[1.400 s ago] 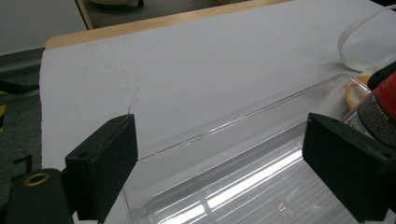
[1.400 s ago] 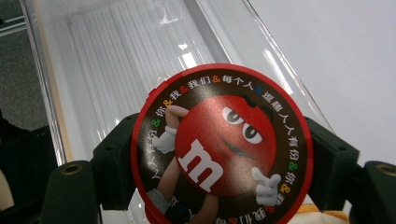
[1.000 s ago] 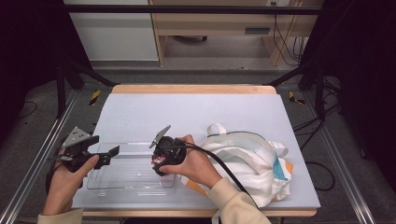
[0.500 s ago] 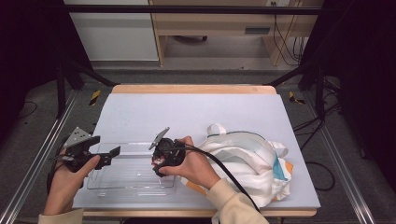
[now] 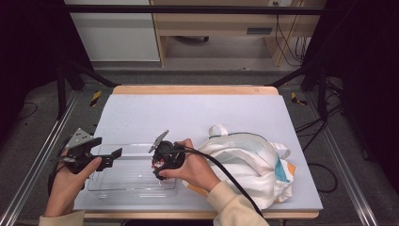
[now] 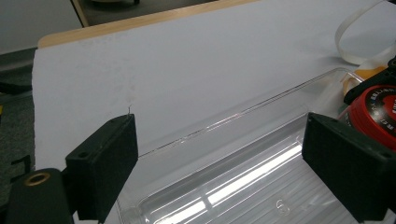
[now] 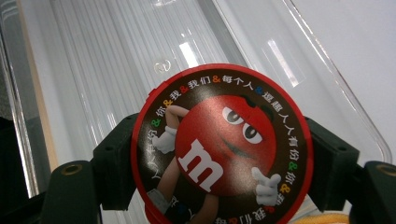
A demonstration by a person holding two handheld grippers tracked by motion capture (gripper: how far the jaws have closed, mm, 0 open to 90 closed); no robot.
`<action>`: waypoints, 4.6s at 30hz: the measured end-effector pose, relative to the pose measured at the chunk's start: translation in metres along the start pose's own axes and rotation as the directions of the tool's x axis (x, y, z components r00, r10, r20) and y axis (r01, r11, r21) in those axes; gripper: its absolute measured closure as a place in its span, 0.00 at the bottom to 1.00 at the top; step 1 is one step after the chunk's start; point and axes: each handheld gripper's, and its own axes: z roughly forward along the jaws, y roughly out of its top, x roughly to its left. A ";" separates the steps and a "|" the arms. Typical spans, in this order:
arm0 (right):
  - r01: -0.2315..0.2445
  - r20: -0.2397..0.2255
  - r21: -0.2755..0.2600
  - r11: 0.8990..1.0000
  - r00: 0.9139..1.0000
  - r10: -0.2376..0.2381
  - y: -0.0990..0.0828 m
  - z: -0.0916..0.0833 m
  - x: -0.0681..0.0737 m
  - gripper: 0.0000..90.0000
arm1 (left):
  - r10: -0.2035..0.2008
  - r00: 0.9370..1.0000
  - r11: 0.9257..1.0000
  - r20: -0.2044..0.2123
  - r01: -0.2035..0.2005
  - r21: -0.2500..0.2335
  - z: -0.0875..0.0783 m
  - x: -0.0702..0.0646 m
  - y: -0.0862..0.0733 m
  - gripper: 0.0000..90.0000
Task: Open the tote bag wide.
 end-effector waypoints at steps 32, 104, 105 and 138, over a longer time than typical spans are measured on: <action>0.004 -0.001 0.038 0.999 1.000 -0.004 -0.006 0.012 0.000 0.28 | 0.005 1.000 1.000 0.006 -0.005 0.000 0.000 -0.002 0.001 0.12; -0.012 0.006 -0.050 0.999 1.000 0.013 -0.010 -0.029 -0.004 0.17 | 0.016 1.000 1.000 0.012 -0.016 0.017 0.003 -0.003 0.000 0.12; -0.013 0.007 -0.055 0.998 1.000 0.013 -0.010 -0.030 -0.004 0.17 | 0.017 1.000 1.000 0.013 -0.017 0.018 0.003 -0.003 0.000 0.12; -0.048 0.044 -0.128 0.991 0.998 0.054 -0.018 -0.068 -0.011 0.11 | 0.024 1.000 1.000 0.013 -0.024 0.017 0.003 -0.007 0.001 0.12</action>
